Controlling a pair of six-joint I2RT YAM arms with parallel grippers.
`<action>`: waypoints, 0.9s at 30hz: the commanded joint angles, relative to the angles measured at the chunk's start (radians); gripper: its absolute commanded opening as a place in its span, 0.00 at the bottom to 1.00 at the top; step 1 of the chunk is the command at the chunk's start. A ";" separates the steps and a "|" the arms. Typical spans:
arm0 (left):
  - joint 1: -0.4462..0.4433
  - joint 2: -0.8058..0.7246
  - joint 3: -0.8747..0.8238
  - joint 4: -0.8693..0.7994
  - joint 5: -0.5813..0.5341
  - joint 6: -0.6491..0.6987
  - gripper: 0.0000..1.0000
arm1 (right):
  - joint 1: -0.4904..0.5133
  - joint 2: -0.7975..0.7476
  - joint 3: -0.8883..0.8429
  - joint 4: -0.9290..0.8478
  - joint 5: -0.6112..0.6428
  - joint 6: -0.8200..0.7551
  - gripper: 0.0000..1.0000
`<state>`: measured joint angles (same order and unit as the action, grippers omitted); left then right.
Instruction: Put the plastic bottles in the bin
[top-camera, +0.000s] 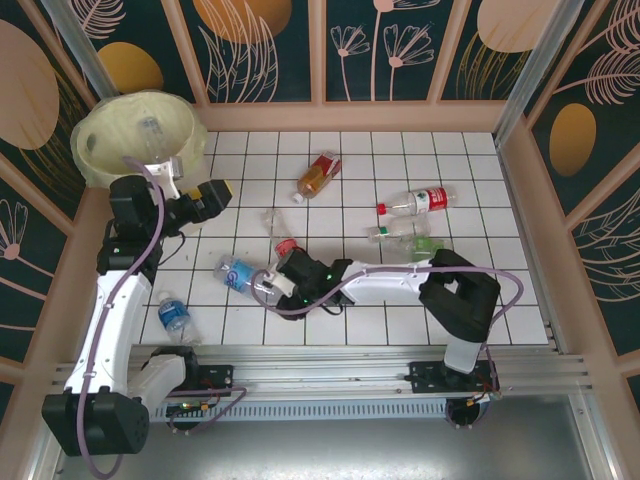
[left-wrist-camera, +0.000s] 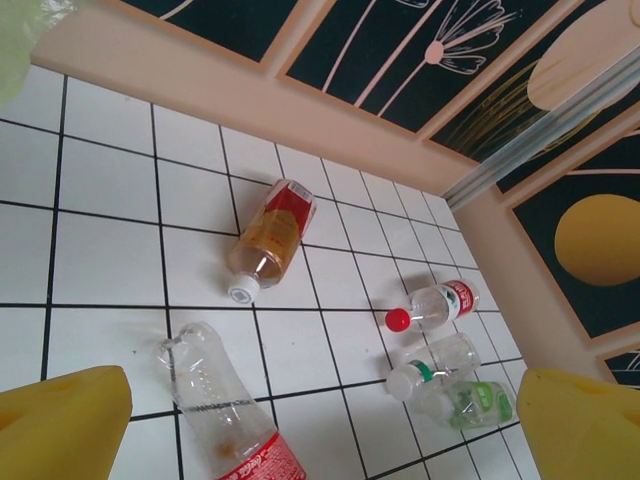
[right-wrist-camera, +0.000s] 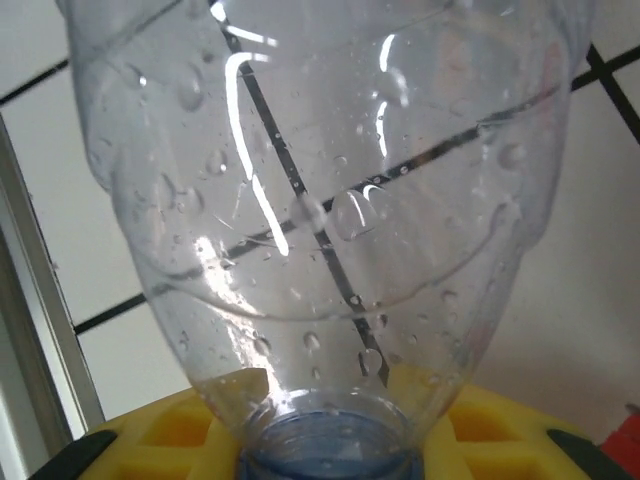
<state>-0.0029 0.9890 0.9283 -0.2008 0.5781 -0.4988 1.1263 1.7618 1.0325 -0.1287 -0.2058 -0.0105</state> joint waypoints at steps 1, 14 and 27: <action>-0.096 -0.011 -0.075 0.165 0.010 -0.071 0.99 | -0.118 -0.209 -0.126 0.147 -0.209 0.170 0.34; -0.202 -0.025 -0.237 0.435 0.067 -0.288 0.99 | -0.264 -0.371 -0.204 0.252 -0.266 0.287 0.33; -0.324 0.125 -0.215 0.502 0.012 -0.337 0.99 | -0.277 -0.426 -0.224 0.282 -0.280 0.293 0.33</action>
<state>-0.3126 1.0939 0.6842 0.2665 0.6128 -0.8185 0.8524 1.3758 0.8268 0.1078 -0.4561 0.2764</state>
